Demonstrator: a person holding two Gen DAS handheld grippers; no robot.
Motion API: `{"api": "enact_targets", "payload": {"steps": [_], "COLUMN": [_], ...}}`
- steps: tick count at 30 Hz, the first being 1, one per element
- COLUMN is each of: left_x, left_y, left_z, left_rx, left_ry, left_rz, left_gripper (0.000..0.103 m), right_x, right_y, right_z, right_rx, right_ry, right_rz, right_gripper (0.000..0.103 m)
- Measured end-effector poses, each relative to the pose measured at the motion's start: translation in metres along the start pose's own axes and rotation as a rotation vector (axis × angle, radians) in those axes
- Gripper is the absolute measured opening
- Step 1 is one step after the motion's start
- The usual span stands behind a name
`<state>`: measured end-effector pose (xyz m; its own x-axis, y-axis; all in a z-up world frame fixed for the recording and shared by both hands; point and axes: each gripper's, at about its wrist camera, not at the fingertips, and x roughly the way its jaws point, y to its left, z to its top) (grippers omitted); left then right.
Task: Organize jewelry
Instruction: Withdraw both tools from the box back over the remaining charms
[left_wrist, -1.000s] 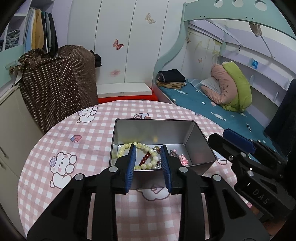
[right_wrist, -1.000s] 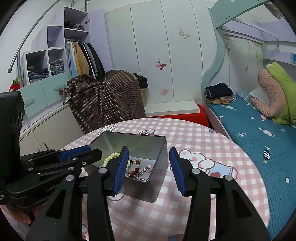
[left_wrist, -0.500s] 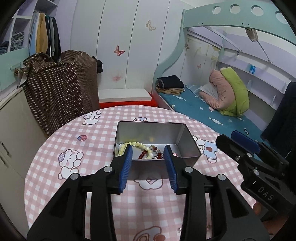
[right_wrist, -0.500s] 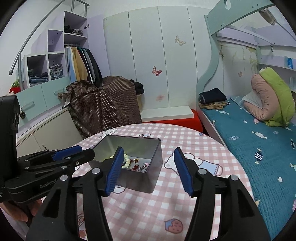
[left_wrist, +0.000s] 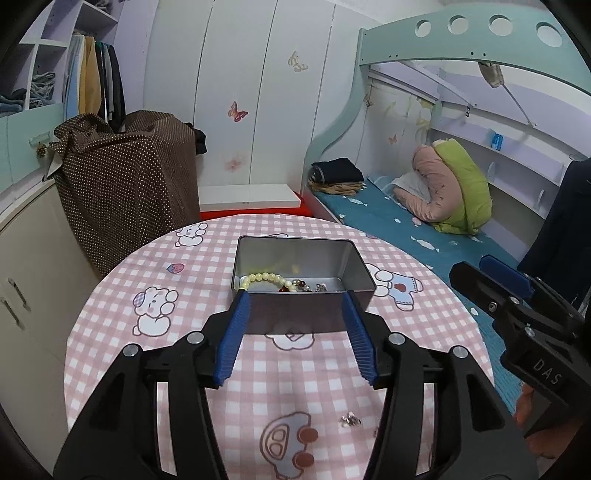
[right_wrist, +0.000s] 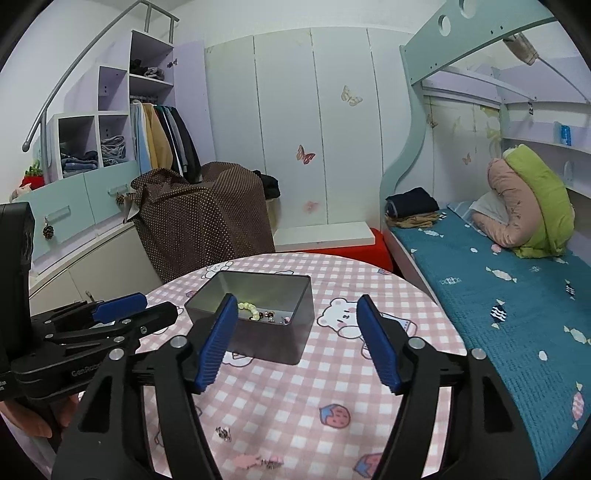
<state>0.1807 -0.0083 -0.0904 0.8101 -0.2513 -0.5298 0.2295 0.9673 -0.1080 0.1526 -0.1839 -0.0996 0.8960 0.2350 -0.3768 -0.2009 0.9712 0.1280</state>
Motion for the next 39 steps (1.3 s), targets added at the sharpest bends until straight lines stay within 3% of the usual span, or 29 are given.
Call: {"api": "enact_targets", "payload": {"steps": [15, 30, 39], "left_x": [-0.023, -0.018, -0.013], "left_y": [-0.003, 0.008, 0.016], "left_z": [-0.031, -0.064, -0.074], "left_rx": [0.009, -0.01, -0.022], "left_ry": [0.026, 0.108, 0.139], "left_rz": [-0.004, -0.005, -0.012], "left_gripper": [0.065, 0.075, 0.076], "right_x": [-0.026, -0.009, 0.005], "right_y": [0.007, 0.0, 0.017], "right_z": [-0.024, -0.07, -0.088], "right_rx": [-0.01, 0.017, -0.043], "right_ry": [0.045, 0.194, 0.279], "right_rz": [-0.034, -0.064, -0.013], "right_gripper": [0.079, 0.079, 0.053]}}
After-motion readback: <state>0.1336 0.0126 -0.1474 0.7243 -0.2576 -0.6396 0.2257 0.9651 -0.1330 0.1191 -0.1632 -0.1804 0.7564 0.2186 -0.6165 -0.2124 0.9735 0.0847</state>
